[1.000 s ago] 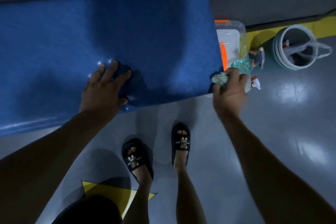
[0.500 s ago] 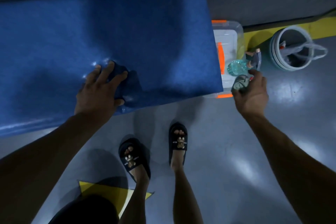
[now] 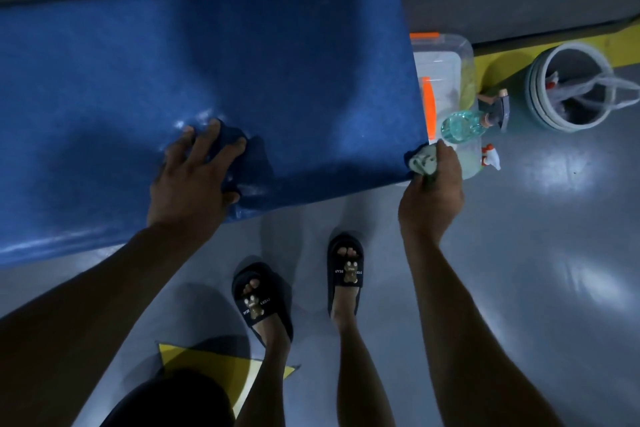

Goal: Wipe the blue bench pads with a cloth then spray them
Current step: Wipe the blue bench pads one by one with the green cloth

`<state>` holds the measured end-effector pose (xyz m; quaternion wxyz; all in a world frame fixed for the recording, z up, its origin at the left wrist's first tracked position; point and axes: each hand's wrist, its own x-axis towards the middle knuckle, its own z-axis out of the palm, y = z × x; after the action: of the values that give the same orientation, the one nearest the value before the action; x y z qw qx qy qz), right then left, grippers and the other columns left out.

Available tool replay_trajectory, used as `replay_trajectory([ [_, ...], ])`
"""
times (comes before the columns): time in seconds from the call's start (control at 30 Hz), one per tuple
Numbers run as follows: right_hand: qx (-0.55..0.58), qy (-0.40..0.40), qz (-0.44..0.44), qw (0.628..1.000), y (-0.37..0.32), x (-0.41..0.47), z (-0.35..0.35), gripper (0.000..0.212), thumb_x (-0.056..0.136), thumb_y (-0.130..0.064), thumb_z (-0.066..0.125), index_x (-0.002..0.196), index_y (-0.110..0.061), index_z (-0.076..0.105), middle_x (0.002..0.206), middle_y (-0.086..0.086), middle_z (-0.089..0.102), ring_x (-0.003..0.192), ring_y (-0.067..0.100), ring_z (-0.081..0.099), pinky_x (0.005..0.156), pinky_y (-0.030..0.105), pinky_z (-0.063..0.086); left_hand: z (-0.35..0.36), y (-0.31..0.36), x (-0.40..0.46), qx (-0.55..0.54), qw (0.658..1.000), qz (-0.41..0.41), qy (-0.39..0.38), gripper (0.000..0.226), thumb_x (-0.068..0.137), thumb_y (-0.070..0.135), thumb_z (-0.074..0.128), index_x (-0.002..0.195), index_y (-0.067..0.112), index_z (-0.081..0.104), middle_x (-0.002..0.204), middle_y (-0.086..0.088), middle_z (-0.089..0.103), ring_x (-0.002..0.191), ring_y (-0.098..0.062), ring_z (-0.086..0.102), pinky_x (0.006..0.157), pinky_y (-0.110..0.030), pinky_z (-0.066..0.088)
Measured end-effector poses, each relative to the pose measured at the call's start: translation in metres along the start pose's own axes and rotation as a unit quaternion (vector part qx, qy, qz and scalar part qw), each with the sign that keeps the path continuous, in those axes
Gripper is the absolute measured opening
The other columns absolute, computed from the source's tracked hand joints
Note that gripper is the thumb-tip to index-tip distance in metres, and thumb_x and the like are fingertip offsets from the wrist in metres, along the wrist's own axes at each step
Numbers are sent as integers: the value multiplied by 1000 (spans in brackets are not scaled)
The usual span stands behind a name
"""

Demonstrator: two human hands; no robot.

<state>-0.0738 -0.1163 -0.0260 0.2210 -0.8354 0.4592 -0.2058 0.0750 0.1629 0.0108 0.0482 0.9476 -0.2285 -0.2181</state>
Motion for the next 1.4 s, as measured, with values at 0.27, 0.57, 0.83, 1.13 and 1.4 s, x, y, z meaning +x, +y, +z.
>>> replay_trajectory([
  [0.27,-83,-228,-282,928,-46,-71,7,62,89,-31,60,148,-23,44,156,10,35,129,34,42,106,43,35,-5,0,0,-2,1000,-3,-10,79,79,33,77,145,42,34,162,10,15,148,-27,14,100,-60,41],
  [0.57,-84,-290,-384,873,-23,-3,-6,49,94,-29,51,141,-17,51,136,18,47,112,36,48,98,42,44,-5,-2,-1,-7,1000,3,-2,82,77,35,79,145,43,34,162,10,16,147,-28,17,101,-58,43],
  [0.83,-55,-81,-61,993,-7,40,8,50,94,-24,48,143,-15,49,137,23,48,116,39,49,102,36,36,-2,-2,-1,-22,1000,1,1,83,77,31,79,145,44,34,162,10,15,148,-28,16,102,-59,43],
  [1.13,-129,-247,-461,843,-56,-27,23,58,85,-14,55,142,-25,49,148,18,44,107,38,51,84,42,43,-4,-5,-1,2,1000,6,1,85,75,37,80,145,45,33,162,11,17,147,-28,18,99,-59,46],
  [1.4,-157,-90,-57,982,-13,35,9,56,97,-22,47,152,-23,35,148,23,34,119,42,42,103,45,34,-4,-1,-2,-7,1000,14,6,83,76,32,80,146,41,36,162,6,19,147,-31,19,102,-56,42],
])
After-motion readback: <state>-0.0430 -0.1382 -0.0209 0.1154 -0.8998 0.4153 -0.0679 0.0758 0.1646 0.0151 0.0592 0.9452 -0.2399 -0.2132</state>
